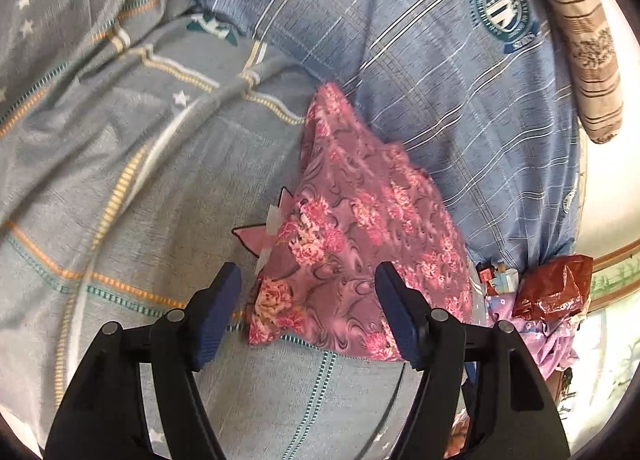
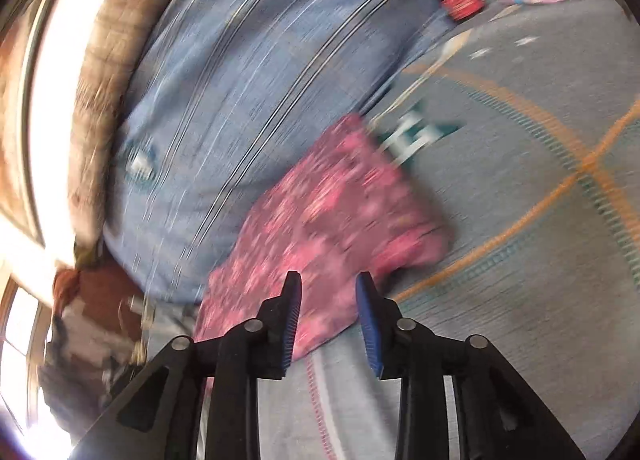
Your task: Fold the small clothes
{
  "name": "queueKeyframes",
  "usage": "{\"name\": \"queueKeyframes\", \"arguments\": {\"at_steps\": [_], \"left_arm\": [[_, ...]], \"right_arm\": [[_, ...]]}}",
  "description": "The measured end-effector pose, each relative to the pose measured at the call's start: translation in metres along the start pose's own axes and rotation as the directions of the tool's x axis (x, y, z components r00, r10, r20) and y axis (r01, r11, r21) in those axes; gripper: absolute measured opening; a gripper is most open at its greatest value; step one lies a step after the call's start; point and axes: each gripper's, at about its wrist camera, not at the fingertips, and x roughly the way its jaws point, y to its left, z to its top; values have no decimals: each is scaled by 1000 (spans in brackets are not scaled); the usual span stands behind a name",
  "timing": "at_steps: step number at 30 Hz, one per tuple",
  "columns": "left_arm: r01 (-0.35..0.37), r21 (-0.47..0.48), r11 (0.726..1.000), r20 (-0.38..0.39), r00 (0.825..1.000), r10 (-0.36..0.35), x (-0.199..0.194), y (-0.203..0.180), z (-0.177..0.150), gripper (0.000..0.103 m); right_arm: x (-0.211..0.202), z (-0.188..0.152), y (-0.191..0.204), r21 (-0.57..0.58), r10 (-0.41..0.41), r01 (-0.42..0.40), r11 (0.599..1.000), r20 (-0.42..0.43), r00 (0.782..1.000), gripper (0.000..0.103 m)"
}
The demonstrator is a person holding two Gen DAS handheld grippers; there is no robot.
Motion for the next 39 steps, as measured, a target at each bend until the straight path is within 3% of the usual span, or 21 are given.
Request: {"name": "queueKeyframes", "arguments": {"at_steps": [3, 5, 7, 8, 11, 14, 16, 17, 20, 22, 25, 26, 27, 28, 29, 31, 33, 35, 37, 39], "left_arm": [[19, -23, 1000, -23, 1000, -19, 10, 7, 2, 69], [26, -34, 999, -22, 999, -27, 14, 10, 4, 69], [48, -44, 998, -24, 998, -49, 19, 13, 9, 69], [68, -44, 997, -32, 997, -70, 23, 15, 15, 69], [105, -14, 994, -72, 992, -105, 34, 15, 29, 69], [98, 73, 992, -121, 989, -89, 48, 9, 40, 69], [78, 122, 989, -107, 992, -65, 50, 8, 43, 69], [61, 143, 988, -94, 994, -48, 50, 9, 44, 69], [21, 146, 989, -100, 995, -6, 49, 14, 55, 69], [6, 147, 989, -54, 999, 2, 38, 19, 63, 69], [31, 79, 996, -29, 999, -28, 27, 36, 73, 69], [53, 52, 997, -27, 998, -52, 24, 43, 76, 69], [62, 36, 997, -22, 998, -61, 21, 48, 77, 69], [62, 20, 998, -14, 998, -61, 18, 52, 79, 69], [60, 11, 998, -7, 998, -60, 16, 55, 79, 69], [67, 11, 998, -10, 998, -66, 13, 56, 79, 69], [69, 16, 997, -9, 998, -69, 14, 53, 79, 69], [71, 21, 997, -18, 997, -71, 18, 48, 79, 69], [81, 29, 996, -41, 996, -80, 25, 40, 77, 69], [79, 47, 996, -62, 995, -76, 30, 33, 74, 74]], "right_arm": [[38, -25, 35, -71, 63, -74, 995, -145, 987, 32], [71, -47, 68, -145, 78, -118, 982, -258, 963, 36], [93, -67, 102, -277, 22, -111, 954, -305, 952, 38], [103, -80, 122, -379, -19, -106, 919, -313, 950, 40], [132, -121, 177, -629, -116, -127, 767, -332, 936, 48], [150, -156, 208, -776, -186, -133, 617, -308, 933, 49], [165, -175, 225, -863, -239, -109, 493, -255, 937, 49], [174, -188, 232, -909, -273, -92, 407, -217, 937, 49], [189, -211, 239, -961, -318, -82, 263, -166, 934, 49], [196, -224, 244, -982, -321, -69, 177, -124, 939, 49], [211, -246, 253, -1000, -324, -18, 17, -23, 946, 49], [216, -249, 256, -1000, -320, 2, -14, 7, 947, 46], [219, -249, 258, -1000, -311, 4, -18, 10, 950, 39], [220, -245, 261, -1000, -301, -11, 18, -16, 953, 26], [221, -233, 266, -995, -291, -23, 98, -51, 955, 7], [211, -202, 275, -956, -215, -35, 291, -101, 971, 7], [203, -180, 273, -896, -154, -75, 438, -157, 976, 8], [212, -182, 264, -868, -174, -119, 483, -228, 958, 8], [221, -199, 249, -878, -239, -131, 461, -265, 934, 9], [216, -211, 243, -889, -231, -129, 439, -251, 940, 14]]}}
